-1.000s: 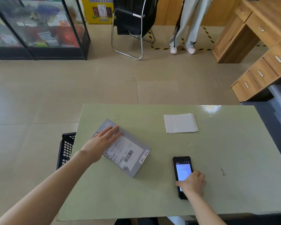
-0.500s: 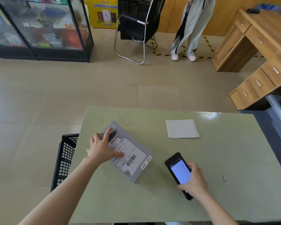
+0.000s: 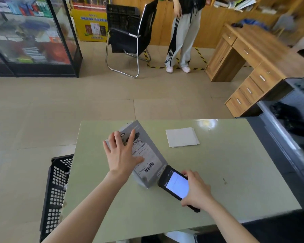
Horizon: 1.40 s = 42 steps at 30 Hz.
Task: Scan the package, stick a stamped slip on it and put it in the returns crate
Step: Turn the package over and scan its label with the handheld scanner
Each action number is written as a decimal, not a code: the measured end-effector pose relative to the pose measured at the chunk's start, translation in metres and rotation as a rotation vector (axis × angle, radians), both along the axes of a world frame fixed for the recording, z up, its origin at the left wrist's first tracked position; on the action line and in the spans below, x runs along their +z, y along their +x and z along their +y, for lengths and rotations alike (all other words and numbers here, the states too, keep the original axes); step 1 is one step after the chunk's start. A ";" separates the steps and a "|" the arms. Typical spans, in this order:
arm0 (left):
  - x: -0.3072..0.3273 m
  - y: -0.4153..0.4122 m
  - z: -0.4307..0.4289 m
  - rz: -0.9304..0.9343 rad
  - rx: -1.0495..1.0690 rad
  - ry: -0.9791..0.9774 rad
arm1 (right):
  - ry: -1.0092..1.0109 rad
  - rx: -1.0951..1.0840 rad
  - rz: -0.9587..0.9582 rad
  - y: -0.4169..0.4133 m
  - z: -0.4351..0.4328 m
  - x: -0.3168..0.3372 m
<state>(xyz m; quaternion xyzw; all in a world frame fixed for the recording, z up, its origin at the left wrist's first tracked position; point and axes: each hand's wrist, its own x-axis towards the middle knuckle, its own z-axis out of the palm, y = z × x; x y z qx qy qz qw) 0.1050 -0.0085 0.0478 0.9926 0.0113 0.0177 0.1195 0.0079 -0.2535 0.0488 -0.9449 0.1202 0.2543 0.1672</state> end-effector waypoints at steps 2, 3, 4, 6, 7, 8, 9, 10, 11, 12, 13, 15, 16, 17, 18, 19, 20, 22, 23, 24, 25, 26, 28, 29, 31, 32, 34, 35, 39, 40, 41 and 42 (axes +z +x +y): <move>0.001 -0.002 -0.001 -0.010 -0.009 0.022 | -0.018 -0.019 0.017 -0.007 0.002 0.000; 0.002 -0.004 -0.002 -0.013 -0.014 0.036 | -0.034 -0.026 0.023 -0.010 0.002 -0.001; 0.002 -0.005 -0.002 -0.021 -0.019 0.042 | -0.050 -0.033 0.028 -0.013 0.002 -0.001; 0.002 -0.006 -0.003 -0.046 -0.023 0.031 | -0.073 -0.047 0.033 -0.018 0.003 -0.002; 0.002 -0.007 -0.003 -0.049 -0.023 0.031 | -0.079 -0.051 0.035 -0.020 0.003 -0.002; 0.002 -0.007 -0.004 -0.042 -0.023 0.036 | -0.084 -0.053 0.036 -0.022 0.003 -0.003; 0.002 -0.008 -0.004 -0.033 -0.023 0.040 | -0.087 -0.056 0.036 -0.023 0.003 -0.003; 0.002 -0.008 -0.004 -0.029 -0.024 0.040 | -0.087 -0.060 0.035 -0.024 0.003 -0.003; 0.001 -0.008 -0.004 -0.028 -0.026 0.039 | -0.085 -0.066 0.032 -0.025 0.003 -0.003; 0.001 -0.007 -0.004 -0.026 -0.029 0.040 | -0.082 -0.071 0.030 -0.025 0.003 -0.003; 0.000 -0.007 -0.003 -0.025 -0.031 0.044 | -0.079 -0.076 0.029 -0.026 0.003 -0.004; -0.001 -0.006 -0.003 -0.027 -0.032 0.041 | -0.075 -0.086 0.024 -0.027 0.003 -0.005; -0.001 -0.006 -0.002 -0.026 -0.030 0.035 | -0.071 -0.092 0.022 -0.027 0.002 -0.006; -0.002 -0.005 -0.002 -0.024 -0.028 0.027 | -0.064 -0.101 0.019 -0.028 0.002 -0.007; -0.002 -0.004 -0.001 -0.020 -0.027 0.020 | -0.053 -0.119 0.017 -0.028 0.001 -0.008; -0.003 -0.003 0.000 -0.013 -0.028 0.014 | -0.037 -0.146 0.017 -0.028 0.000 -0.010; -0.004 -0.001 0.002 -0.004 -0.031 0.006 | -0.021 -0.180 0.018 -0.027 -0.002 -0.012; -0.006 0.004 0.006 0.023 -0.045 -0.020 | -0.004 -0.260 0.021 -0.026 -0.007 -0.017; -0.007 0.007 0.009 0.045 -0.057 -0.034 | 0.000 -0.305 0.022 -0.025 -0.011 -0.020; -0.008 0.010 0.011 0.073 -0.073 -0.047 | 0.001 -0.351 0.021 -0.024 -0.014 -0.024; -0.009 0.013 0.013 0.107 -0.095 -0.059 | -0.001 -0.396 0.019 -0.023 -0.018 -0.028; -0.011 0.016 0.014 0.144 -0.120 -0.074 | -0.005 -0.441 0.015 -0.021 -0.021 -0.033; -0.016 0.017 0.016 0.216 -0.172 -0.109 | 0.000 -0.529 0.009 -0.019 -0.028 -0.044; -0.019 0.017 0.018 0.243 -0.193 -0.124 | 0.012 -0.569 0.004 -0.017 -0.031 -0.050; -0.026 0.015 0.020 0.280 -0.216 -0.162 | 0.025 -0.630 -0.006 -0.014 -0.037 -0.062; -0.030 0.014 0.022 0.296 -0.223 -0.184 | 0.018 -0.647 -0.009 -0.013 -0.038 -0.067; -0.036 0.013 0.024 0.337 -0.247 -0.216 | -0.005 -0.667 -0.007 -0.010 -0.041 -0.077; -0.038 0.012 0.024 0.359 -0.261 -0.224 | -0.016 -0.674 -0.004 -0.010 -0.041 -0.082; -0.048 0.008 0.022 0.424 -0.314 -0.265 | -0.009 -0.700 -0.018 -0.010 -0.039 -0.096; -0.050 0.007 0.021 0.430 -0.317 -0.286 | -0.001 -0.701 -0.020 -0.011 -0.038 -0.099; -0.051 0.006 0.021 0.433 -0.313 -0.303 | 0.001 -0.697 -0.017 -0.012 -0.037 -0.100; -0.053 0.006 0.022 0.434 -0.307 -0.315 | -0.004 -0.692 -0.005 -0.012 -0.037 -0.101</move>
